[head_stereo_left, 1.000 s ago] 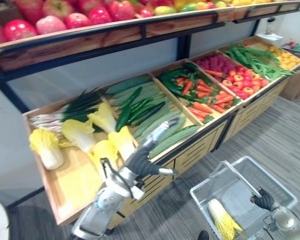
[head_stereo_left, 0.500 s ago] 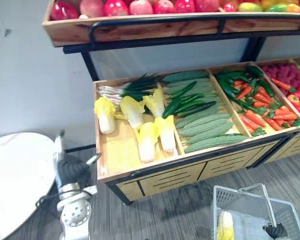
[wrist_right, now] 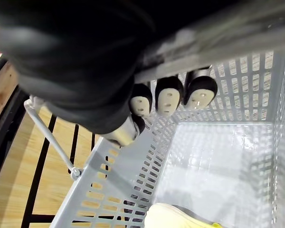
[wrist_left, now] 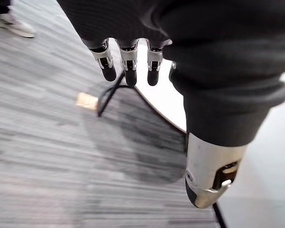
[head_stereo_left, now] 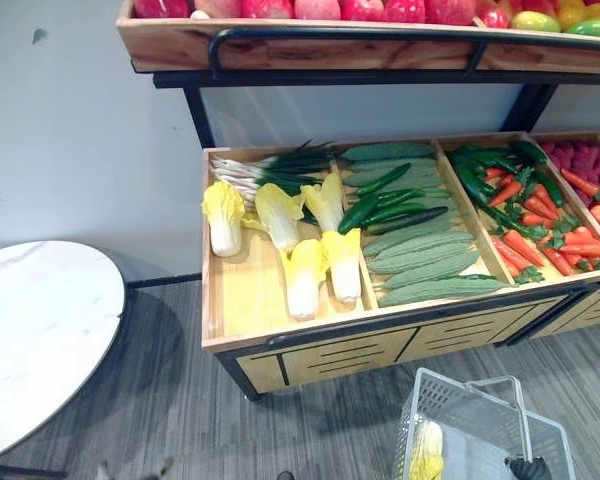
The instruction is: Pick vegetable in the basket
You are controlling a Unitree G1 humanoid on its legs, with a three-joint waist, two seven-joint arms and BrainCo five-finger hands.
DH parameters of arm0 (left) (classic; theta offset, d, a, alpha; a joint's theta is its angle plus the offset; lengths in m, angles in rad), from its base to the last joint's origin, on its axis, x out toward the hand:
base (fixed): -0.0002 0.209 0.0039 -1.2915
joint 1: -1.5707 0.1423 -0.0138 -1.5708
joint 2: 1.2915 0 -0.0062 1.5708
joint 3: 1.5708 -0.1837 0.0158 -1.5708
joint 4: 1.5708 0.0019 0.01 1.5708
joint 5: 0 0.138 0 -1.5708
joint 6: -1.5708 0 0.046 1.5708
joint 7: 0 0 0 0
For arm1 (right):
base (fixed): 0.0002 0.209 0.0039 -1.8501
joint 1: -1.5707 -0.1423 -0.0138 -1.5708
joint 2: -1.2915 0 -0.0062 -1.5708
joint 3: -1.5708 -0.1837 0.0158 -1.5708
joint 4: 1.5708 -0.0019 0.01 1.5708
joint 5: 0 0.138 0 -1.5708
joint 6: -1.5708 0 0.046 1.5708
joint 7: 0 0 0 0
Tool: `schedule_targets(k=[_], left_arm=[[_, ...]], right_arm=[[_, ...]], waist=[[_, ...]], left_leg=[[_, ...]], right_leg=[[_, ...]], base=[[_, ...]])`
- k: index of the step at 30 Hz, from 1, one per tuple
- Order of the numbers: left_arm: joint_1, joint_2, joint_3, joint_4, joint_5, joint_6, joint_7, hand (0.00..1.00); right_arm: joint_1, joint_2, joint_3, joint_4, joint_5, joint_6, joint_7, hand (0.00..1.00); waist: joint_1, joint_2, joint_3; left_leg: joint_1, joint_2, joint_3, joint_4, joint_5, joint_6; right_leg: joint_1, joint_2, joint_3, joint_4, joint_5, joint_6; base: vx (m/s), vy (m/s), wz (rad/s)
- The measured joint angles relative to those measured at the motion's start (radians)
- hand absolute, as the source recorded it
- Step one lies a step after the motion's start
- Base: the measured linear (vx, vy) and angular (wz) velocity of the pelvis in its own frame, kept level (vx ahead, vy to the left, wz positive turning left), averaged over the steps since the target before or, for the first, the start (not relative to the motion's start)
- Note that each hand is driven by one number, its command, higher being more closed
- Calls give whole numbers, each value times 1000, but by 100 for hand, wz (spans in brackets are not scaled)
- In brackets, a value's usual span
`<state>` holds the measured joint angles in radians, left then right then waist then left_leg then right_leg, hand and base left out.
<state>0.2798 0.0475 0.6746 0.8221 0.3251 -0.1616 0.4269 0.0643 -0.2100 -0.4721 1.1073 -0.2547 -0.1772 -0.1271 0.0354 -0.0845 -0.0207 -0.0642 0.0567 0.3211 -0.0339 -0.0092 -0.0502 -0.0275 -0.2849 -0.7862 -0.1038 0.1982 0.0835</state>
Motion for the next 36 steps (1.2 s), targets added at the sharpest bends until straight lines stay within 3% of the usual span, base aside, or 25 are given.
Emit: schedule_targets(k=[6, 14, 17, 19, 21, 23, 24, 25, 26, 29, 31, 33, 35, 36], left_arm=[[1, -1, -90, 109, 1, 19, -68, 0], [-1, 1, -298, 106, 23, -4, -162, 0], [-2, 5, -332, 106, 21, -4, -168, 0], [0, 23, -369, 107, 12, -4, -173, 0], [-1, 44, -386, 117, 7, -4, -175, 0], [-1, 70, -386, 137, -1, -3, -178, 0], [-4, 74, -378, 136, -3, -3, -179, 0], [-3, 71, -369, 135, -4, -3, -178, 0], [-10, 69, -368, 132, -4, -4, -178, 0], [-15, 71, -350, 135, -4, -2, -181, 0], [-10, 68, -349, 136, -8, -1, -192, 0], [-26, 67, -333, 139, -9, -2, -196, 0], [-62, 66, -304, 165, -13, -2, -196, 0], [-77, 65, -293, 167, -29, -2, -196, 0]], right_arm=[[-20, 3, 2, 4, -10, 1, -7, 100], [-17, 3, 20, 5, -12, 4, -23, 100], [-16, 4, 20, 5, -5, 5, -29, 100], [-16, 8, 17, 1, 2, 5, -37, 100], [-7, 20, 15, -13, 11, 4, -37, 100], [1, 43, 25, -42, 19, 1, -37, 100], [-1, 51, 34, -47, 19, 1, -37, 100], [-11, 55, 51, -57, 19, 1, -36, 100], [-17, 57, 51, -68, 19, 0, -34, 100], [-39, 49, 49, -58, 20, 0, -34, 100], [-66, 46, 49, -31, 17, 0, -35, 100], [-78, 42, 49, -26, 16, 0, -34, 100], [-91, 40, 49, -3, 17, 3, -37, 100], [-92, 34, 49, 8, 17, 5, -38, 100]], waist=[[-5, 10, 6], [-10, 19, 20], [-11, 24, 34], [-13, 35, 55], [-16, 36, 57], [-17, 29, 65], [-19, 34, 69], [-18, 63, 80], [-24, 59, 95], [-31, 51, 122], [-31, 49, 123], [-31, 50, 133], [-35, 45, 137], [-36, 51, 135]], left_leg=[[38, 0, 26, -15, 2, 3], [87, 2, 70, -41, -9, -8], [65, 37, 92, 95, -91, -12], [43, 100, 118, 269, -199, -20], [37, 131, 149, 327, -234, -19], [55, 160, 231, 353, -262, -20], [67, 173, 291, 346, -263, -15], [74, 189, 369, 323, -252, 6], [84, 184, 397, 308, -246, 16], [149, 174, 563, 241, -223, 21], [178, 178, 665, 247, -222, 21], [206, 176, 755, 250, -222, 21], [240, 162, 836, 235, -215, 8], [251, 150, 886, 223, -208, -4]], right_leg=[[12, 3, 30, 2, 0, 2], [12, 1, 77, 27, -24, 11], [-8, -20, 113, 127, -74, 11], [-33, -32, 153, 257, -119, 2], [-61, -25, 193, 304, -119, -2], [-104, -1, 266, 300, -70, -20], [-120, 32, 282, 234, 20, -37], [-130, 53, 269, 173, 82, -45], [-135, 38, 221, 229, 47, -71], [-117, -58, -77, 577, -202, -116], [-84, -81, -170, 647, -260, -114], [-78, -67, -209, 616, -287, -108], [-71, -19, -235, 518, -316, -132], [-73, 30, -214, 435, -328, -133]], base=[[65, -9, -13], [46, -9, -16], [72, -24, -28], [36, 27, -48], [-1, 74, -64], [-6, 91, -121], [-26, 72, -158], [-39, 61, -137], [-90, 76, -113], [-69, 88, -140], [50, 1, -166], [56, -61, -152], [20, -105, -124], [30, -130, -127]])
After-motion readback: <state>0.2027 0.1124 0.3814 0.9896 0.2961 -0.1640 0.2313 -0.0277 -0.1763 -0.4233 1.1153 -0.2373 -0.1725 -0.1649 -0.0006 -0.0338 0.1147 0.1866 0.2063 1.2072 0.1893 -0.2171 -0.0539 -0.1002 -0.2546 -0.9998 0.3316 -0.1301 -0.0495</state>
